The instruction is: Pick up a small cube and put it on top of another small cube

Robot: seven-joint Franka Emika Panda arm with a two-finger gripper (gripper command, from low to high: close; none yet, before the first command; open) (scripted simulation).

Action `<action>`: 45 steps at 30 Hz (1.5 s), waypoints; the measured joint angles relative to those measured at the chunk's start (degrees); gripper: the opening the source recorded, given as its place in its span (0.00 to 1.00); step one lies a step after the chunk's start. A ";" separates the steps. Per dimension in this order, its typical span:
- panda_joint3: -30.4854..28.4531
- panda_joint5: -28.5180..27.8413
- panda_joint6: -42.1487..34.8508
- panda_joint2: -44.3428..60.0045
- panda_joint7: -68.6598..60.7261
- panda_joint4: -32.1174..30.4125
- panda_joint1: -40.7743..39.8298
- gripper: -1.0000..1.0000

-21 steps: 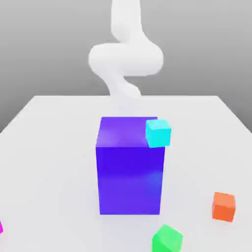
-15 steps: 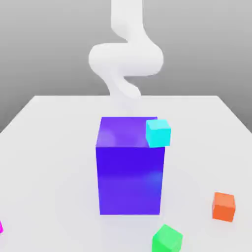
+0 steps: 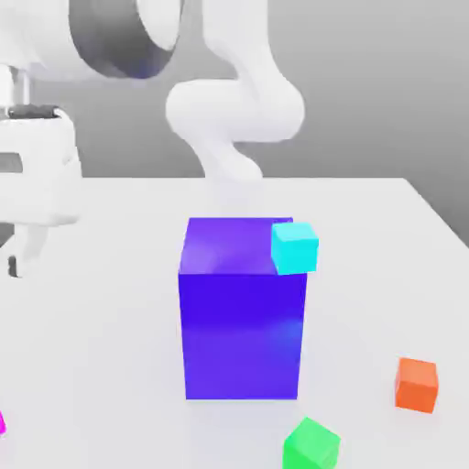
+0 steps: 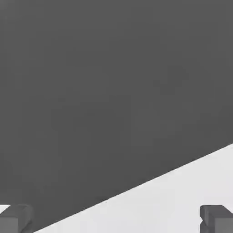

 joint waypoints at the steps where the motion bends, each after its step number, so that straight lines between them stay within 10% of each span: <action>1: -0.17 0.59 0.47 2.11 -0.42 0.20 -0.71 0.50; 14: 1.15 8.38 10.56 29.17 -5.98 3.88 -10.98 0.50; 15: 1.71 8.88 11.37 30.29 -6.34 4.16 -11.45 0.00; 45: 4.49 -11.49 -5.56 25.62 -34.04 4.84 -5.64 0.00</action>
